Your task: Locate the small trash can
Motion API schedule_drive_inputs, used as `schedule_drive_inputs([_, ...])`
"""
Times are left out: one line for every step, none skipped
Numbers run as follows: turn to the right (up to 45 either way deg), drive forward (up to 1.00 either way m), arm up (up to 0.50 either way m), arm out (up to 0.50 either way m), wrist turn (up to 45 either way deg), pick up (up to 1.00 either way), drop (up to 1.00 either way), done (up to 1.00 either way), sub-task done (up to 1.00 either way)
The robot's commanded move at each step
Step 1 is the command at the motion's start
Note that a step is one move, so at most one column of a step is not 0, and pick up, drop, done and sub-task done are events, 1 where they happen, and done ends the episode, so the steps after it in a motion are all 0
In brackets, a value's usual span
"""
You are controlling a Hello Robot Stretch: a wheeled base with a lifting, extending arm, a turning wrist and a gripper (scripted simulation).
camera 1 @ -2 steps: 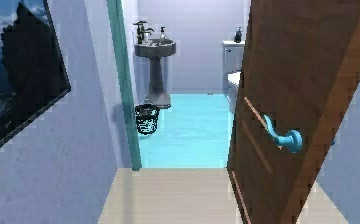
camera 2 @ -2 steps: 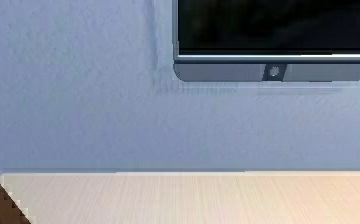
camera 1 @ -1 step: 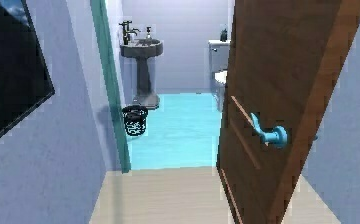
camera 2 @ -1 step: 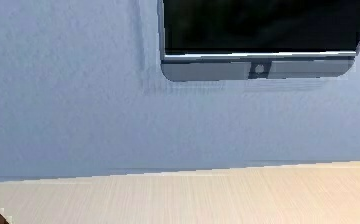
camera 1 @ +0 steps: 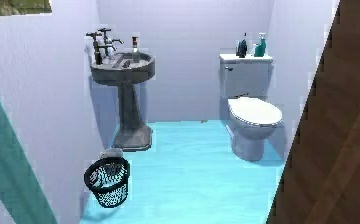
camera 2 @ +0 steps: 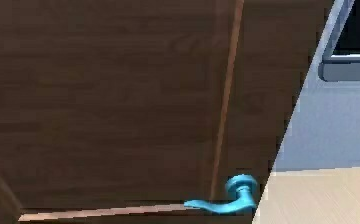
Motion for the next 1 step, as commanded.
schedule_drive_inputs([0.0,0.45,0.0,0.0,0.0,0.0,0.0,0.0,0.0])
